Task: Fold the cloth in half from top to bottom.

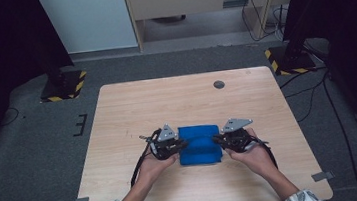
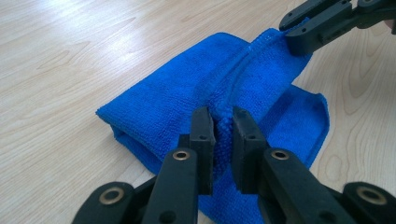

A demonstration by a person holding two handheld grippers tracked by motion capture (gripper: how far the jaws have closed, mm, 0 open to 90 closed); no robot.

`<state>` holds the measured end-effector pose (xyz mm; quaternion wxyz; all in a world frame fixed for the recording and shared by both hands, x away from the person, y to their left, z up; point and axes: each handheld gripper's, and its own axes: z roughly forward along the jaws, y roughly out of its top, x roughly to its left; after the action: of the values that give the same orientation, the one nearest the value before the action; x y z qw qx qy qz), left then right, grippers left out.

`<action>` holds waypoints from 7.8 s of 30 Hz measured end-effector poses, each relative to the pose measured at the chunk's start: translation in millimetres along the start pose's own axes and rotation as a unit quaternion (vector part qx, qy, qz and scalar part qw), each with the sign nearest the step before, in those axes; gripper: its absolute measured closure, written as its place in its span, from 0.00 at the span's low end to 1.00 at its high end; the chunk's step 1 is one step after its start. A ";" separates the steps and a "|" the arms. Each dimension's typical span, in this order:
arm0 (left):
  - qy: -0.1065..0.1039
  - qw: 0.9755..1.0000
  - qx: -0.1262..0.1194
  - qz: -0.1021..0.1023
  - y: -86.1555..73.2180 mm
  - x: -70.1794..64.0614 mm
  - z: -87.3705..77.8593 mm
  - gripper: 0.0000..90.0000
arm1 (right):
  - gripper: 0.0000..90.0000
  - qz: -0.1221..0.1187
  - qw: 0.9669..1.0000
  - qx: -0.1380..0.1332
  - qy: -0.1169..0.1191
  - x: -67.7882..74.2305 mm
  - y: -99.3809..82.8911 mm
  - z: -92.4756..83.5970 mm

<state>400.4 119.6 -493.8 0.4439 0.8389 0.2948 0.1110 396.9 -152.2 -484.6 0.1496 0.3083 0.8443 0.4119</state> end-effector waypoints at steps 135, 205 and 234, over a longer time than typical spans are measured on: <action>0.053 0.997 0.040 0.032 -36.2 -15.3 -3.1 0.47 | 0.43 -0.025 0.998 0.056 -0.012 25.9 -33.3 8.7; 0.153 0.985 0.009 -0.074 -28.8 90.5 -88.4 0.08 | 0.12 0.085 0.990 -0.015 -0.111 -70.4 -1.8 -34.9; 0.180 0.974 0.078 -0.113 -78.2 126.1 -83.8 0.07 | 0.12 0.161 0.979 0.057 -0.115 -112.5 -70.1 -32.8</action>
<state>433.0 285.1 -518.0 0.3267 0.7984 0.4705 0.1856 438.5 -277.4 -519.8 0.1590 0.4938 0.7829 0.3434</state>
